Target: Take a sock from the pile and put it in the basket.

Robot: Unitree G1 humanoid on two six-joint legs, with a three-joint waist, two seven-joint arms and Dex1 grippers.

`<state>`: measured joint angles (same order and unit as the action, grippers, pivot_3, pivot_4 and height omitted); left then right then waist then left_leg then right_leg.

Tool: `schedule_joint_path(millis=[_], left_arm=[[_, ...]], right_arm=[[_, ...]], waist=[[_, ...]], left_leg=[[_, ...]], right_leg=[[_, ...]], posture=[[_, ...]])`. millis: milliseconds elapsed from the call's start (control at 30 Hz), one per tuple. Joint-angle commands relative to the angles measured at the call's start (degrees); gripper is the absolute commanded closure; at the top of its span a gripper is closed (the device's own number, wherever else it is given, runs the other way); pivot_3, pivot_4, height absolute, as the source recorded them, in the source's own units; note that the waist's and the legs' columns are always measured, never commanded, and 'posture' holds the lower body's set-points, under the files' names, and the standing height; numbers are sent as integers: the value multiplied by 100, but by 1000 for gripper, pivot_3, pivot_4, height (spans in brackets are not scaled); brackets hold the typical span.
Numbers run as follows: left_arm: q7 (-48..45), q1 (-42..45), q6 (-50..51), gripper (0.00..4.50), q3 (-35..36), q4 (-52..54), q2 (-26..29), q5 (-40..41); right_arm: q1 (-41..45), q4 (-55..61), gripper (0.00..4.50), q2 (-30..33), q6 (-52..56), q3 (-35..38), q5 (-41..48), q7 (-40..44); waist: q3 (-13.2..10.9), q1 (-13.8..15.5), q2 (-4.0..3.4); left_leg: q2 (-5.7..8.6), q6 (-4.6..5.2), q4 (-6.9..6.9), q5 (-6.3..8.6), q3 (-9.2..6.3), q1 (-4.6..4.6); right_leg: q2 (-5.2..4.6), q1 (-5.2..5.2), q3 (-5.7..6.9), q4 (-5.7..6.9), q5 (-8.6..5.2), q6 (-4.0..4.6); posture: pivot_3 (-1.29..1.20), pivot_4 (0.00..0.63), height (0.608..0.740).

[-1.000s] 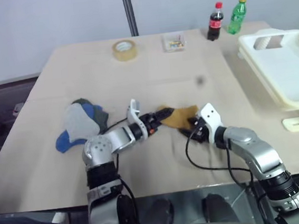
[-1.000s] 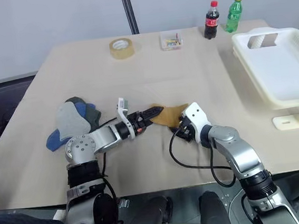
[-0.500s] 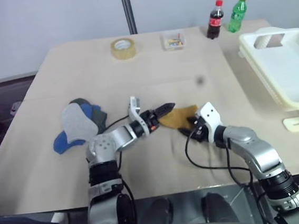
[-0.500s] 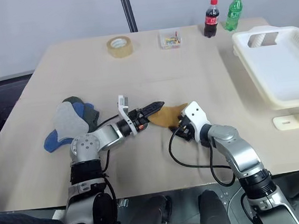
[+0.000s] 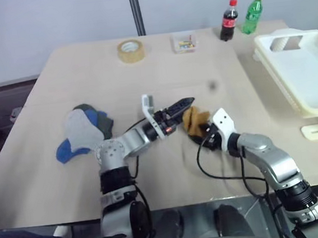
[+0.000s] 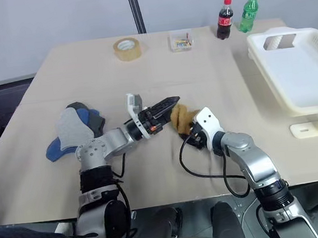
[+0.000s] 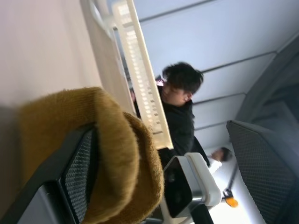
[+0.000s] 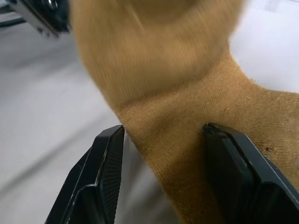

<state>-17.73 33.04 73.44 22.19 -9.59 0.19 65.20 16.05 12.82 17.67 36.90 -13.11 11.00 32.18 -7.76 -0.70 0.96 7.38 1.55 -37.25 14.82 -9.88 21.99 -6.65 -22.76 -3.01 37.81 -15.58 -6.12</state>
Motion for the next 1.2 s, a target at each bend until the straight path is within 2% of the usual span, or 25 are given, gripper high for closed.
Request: schedule_joint_path(millis=[33,200,333,600,700,767,933,1100,1133,1200], left_arm=[[-29,-24,-43,46,-240,-20,-108,-31],[-40,19,-211,46,-262,-236,-113,-121],[-97,24,-291,46,-303,-360,-75,-198],[-247,35,-360,46,-432,-500,-108,-300],[-342,62,-391,46,-487,-601,-140,-342],[-441,69,-407,46,-540,-672,-160,-364],[-628,133,-493,46,-624,-821,-195,-452],[-750,86,-472,46,-684,-740,-172,-481],[-768,70,-456,0,-696,-720,-158,-487],[-802,59,-452,0,-725,-706,-138,-511]], right_arm=[[67,233,1702,-7,161,82,151,22],[36,723,1702,54,536,317,414,-25],[-120,1658,1702,61,1506,983,1171,-162],[-324,2568,1702,831,2679,2026,2160,-93],[-122,2459,1702,383,2682,2456,2486,-508],[-21,2357,1702,201,2595,2320,2412,-693],[-131,1904,1702,293,2049,1705,1812,-855],[-167,1602,1702,-16,2073,1817,2018,-999],[-140,1550,1190,-28,2032,1754,1939,-1050],[-103,1485,452,-34,2000,1680,1863,-1118]], waist=[[0,0,0],[-8,1,0],[-17,15,3],[-19,39,5],[-19,20,6],[-19,5,5],[-19,37,5],[-19,18,5],[-19,13,5],[-19,10,5]], left_leg=[[0,0,0,0,0,0],[0,0,1,0,0,6],[0,0,1,0,-2,23],[2,1,-6,-1,0,87],[2,1,-5,-1,4,86],[0,1,-5,-1,4,84],[8,1,-7,-1,4,85],[7,1,-7,-2,4,85],[6,1,-8,-2,4,85],[7,1,-8,-2,4,85]], right_leg=[[0,0,0,0,0,0],[0,-3,0,0,0,0],[-1,-16,1,-5,0,0],[-4,-76,-1,2,1,1],[-3,-77,-4,5,1,1],[-1,-78,-5,8,1,1],[-8,-80,-4,5,1,1],[-8,-79,-5,10,1,1],[-8,-79,-5,10,1,1],[-8,-79,-5,10,1,1]], posture=[[0,150,740],[0,150,740],[0,150,740],[0,150,740],[0,150,740],[0,150,740],[0,150,740],[0,150,740],[0,150,740],[0,150,740]])
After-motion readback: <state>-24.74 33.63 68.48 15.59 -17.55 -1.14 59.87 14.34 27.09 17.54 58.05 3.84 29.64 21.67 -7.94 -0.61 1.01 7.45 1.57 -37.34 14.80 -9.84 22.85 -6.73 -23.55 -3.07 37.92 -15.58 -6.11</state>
